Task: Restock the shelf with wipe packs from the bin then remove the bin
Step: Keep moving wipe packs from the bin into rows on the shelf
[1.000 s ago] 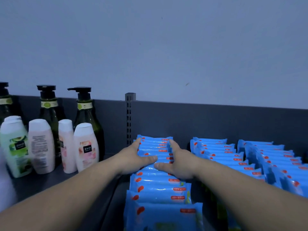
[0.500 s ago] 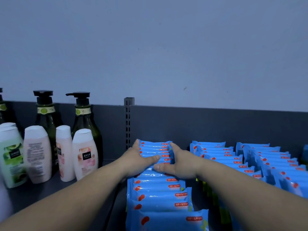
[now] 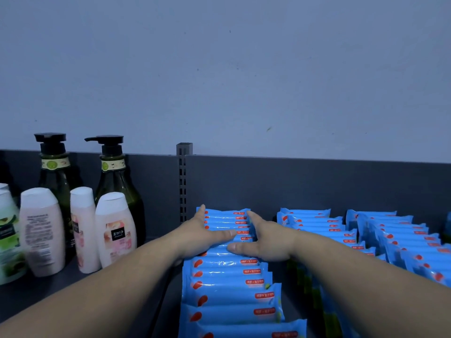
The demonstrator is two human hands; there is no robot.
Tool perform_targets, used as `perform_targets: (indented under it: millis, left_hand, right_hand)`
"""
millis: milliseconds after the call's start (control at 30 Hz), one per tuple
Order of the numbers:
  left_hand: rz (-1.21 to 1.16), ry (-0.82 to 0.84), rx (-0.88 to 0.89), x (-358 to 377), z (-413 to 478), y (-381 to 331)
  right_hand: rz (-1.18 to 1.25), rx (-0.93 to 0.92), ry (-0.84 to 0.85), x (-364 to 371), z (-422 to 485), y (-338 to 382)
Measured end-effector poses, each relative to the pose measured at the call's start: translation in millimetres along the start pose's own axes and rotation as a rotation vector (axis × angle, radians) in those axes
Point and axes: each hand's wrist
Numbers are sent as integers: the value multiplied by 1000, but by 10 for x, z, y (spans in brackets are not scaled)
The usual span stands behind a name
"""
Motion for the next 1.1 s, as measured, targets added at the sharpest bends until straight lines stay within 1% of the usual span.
perform_targets:
  millis: [133, 267, 333, 467, 533, 633, 733, 900, 1100]
  left_hand:
    - [83, -22, 34, 20, 63, 24]
    - [211, 20, 25, -16, 91, 33]
    - [297, 34, 23, -36, 98, 23]
    - [505, -1, 97, -92, 127, -16]
    - [569, 25, 100, -129, 165, -24]
    - [650, 105, 51, -141, 205, -18]
    - [666, 131, 47, -129, 223, 2]
    - [688, 131, 59, -135, 190, -28]
    - [573, 89, 94, -168, -101, -19]
  right_hand:
    - [21, 4, -6, -19, 96, 1]
    - [-37, -18, 20, -3, 161, 4]
    - [-70, -28, 18, -11, 167, -1]
    - [-107, -63, -18, -116, 182, -41]
    - [-127, -65, -14, -170, 222, -72]
    - [-126, -53, 37, -157, 296, -94]
    - [-97, -62, 33, -94, 349, -107]
    - [-72, -52, 7, -55, 351, -147]
    - [-87, -94, -30, -156, 1, -135]
Point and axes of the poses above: each hand's wrist, its own z-axis towards the middle knuckle, its own x-axis out of the palm, y = z × x, and after that the axes turned 8 degrees about -z, right-handed
